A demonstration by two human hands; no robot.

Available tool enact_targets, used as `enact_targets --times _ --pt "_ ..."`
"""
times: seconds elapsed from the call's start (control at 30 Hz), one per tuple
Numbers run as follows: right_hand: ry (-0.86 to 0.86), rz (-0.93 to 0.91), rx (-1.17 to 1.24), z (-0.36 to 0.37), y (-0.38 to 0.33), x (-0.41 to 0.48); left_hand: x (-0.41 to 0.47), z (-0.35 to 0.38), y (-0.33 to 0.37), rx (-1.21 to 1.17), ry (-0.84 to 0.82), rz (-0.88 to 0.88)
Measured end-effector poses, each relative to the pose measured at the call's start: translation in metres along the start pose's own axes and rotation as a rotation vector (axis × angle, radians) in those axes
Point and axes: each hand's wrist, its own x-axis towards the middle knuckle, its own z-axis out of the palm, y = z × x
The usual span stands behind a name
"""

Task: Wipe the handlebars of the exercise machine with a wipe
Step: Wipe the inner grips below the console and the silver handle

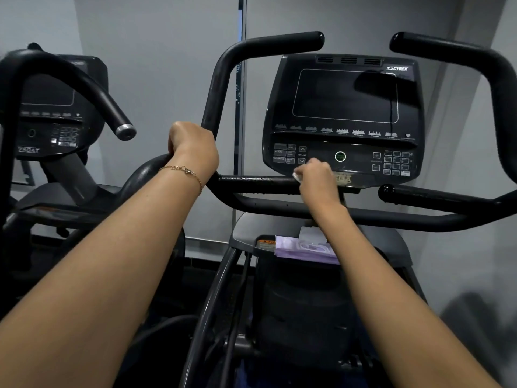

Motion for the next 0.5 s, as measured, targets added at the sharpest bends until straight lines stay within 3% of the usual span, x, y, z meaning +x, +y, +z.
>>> enact_targets --times 0.1,0.27,0.4,0.5 --pt "-0.054 -0.110 -0.061 0.005 -0.010 -0.007 -0.001 0.000 0.001 0.007 0.002 0.003" --pt "-0.014 0.104 -0.004 -0.004 0.007 0.001 0.000 0.002 -0.002 0.006 0.014 0.013" --pt "-0.132 0.004 0.018 0.004 -0.025 0.011 0.000 0.000 -0.002 -0.014 0.009 0.004" --pt "-0.086 0.037 0.048 0.007 -0.023 -0.004 0.001 0.002 -0.001 -0.013 0.021 0.006"
